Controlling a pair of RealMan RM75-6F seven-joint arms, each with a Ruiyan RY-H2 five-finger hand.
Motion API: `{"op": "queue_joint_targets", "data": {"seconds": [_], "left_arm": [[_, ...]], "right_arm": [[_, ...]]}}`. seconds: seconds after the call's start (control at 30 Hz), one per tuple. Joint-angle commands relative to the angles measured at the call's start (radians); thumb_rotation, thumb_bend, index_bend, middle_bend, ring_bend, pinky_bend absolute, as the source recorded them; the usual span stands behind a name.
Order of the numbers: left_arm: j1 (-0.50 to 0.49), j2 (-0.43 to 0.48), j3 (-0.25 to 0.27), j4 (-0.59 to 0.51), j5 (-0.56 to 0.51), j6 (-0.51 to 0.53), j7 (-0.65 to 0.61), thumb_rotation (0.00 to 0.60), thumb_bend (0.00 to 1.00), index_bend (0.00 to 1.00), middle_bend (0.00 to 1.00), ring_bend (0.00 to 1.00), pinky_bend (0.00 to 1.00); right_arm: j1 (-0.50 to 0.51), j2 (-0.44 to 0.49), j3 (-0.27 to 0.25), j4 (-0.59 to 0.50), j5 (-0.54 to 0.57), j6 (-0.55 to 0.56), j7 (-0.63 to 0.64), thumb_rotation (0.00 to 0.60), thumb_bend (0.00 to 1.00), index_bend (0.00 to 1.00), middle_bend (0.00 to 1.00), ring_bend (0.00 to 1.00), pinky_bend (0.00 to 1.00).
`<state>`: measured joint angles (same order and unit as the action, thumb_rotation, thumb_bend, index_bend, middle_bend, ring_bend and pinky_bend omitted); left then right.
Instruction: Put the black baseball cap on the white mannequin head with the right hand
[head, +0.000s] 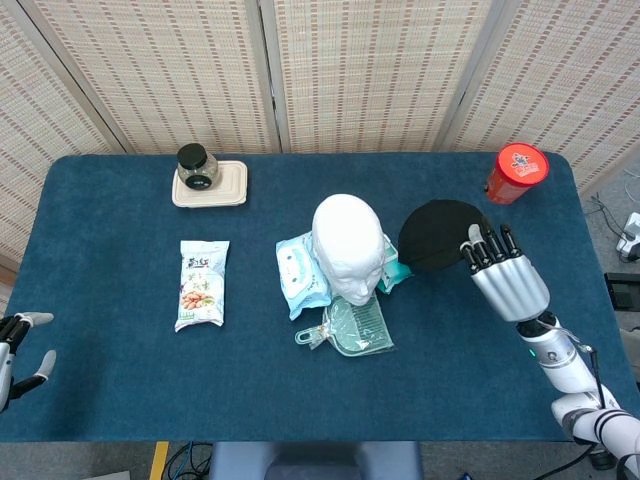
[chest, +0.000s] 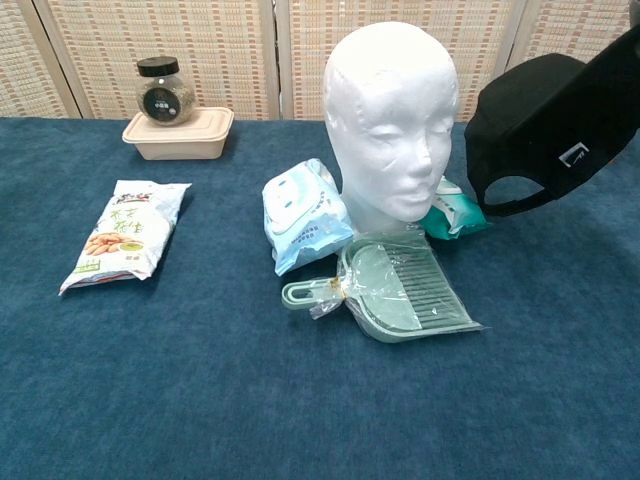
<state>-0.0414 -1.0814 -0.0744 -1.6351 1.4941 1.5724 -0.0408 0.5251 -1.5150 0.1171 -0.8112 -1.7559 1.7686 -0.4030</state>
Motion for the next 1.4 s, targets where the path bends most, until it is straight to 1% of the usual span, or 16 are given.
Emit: {"op": "queue_joint_targets", "data": {"seconds": [0.03, 0.47, 0.63, 0.8, 1.13, 1.27, 1.4], "left_arm": [[0.0, 0.0, 0.0, 0.0, 0.0, 0.001, -0.001, 0.6, 0.33, 0.3, 0.32, 0.26, 0.51], [0.001, 0.002, 0.0, 0.001, 0.0, 0.0, -0.005, 0.6, 0.33, 0.3, 0.32, 0.26, 0.51], [0.0, 0.002, 0.0, 0.001, -0.001, -0.001, -0.004, 0.6, 0.33, 0.3, 0.32, 0.26, 0.51], [0.0, 0.001, 0.001, 0.001, 0.0, -0.002, -0.001, 0.6, 0.33, 0.3, 0.32, 0.26, 0.51], [0.001, 0.002, 0.001, -0.002, 0.003, 0.003, 0.0, 0.6, 0.33, 0.3, 0.32, 0.26, 0.51], [0.002, 0.002, 0.002, -0.005, 0.008, 0.004, 0.004, 0.6, 0.33, 0.3, 0.32, 0.26, 0.51], [0.001, 0.001, 0.008, -0.005, 0.015, 0.002, 0.008, 0.6, 0.33, 0.3, 0.32, 0.26, 0.51]], "right_arm": [[0.015, 0.019, 0.011, -0.023, -0.006, 0.0, -0.02, 0.6, 0.48, 0.78, 0.42, 0.28, 0.38], [0.048, 0.112, 0.055, -0.162, -0.013, -0.01, -0.119, 0.6, 0.49, 0.78, 0.42, 0.28, 0.38], [0.053, 0.143, 0.07, -0.195, -0.01, -0.02, -0.147, 0.6, 0.49, 0.78, 0.42, 0.28, 0.38], [0.066, 0.169, 0.096, -0.217, 0.001, -0.032, -0.171, 0.6, 0.49, 0.78, 0.42, 0.28, 0.38], [0.123, 0.185, 0.16, -0.216, 0.03, -0.062, -0.188, 0.6, 0.49, 0.79, 0.43, 0.28, 0.38], [0.161, 0.164, 0.177, -0.183, 0.033, -0.081, -0.194, 0.6, 0.49, 0.79, 0.43, 0.28, 0.38], [0.202, 0.124, 0.191, -0.13, 0.042, -0.101, -0.195, 0.6, 0.49, 0.8, 0.43, 0.28, 0.38]]}}
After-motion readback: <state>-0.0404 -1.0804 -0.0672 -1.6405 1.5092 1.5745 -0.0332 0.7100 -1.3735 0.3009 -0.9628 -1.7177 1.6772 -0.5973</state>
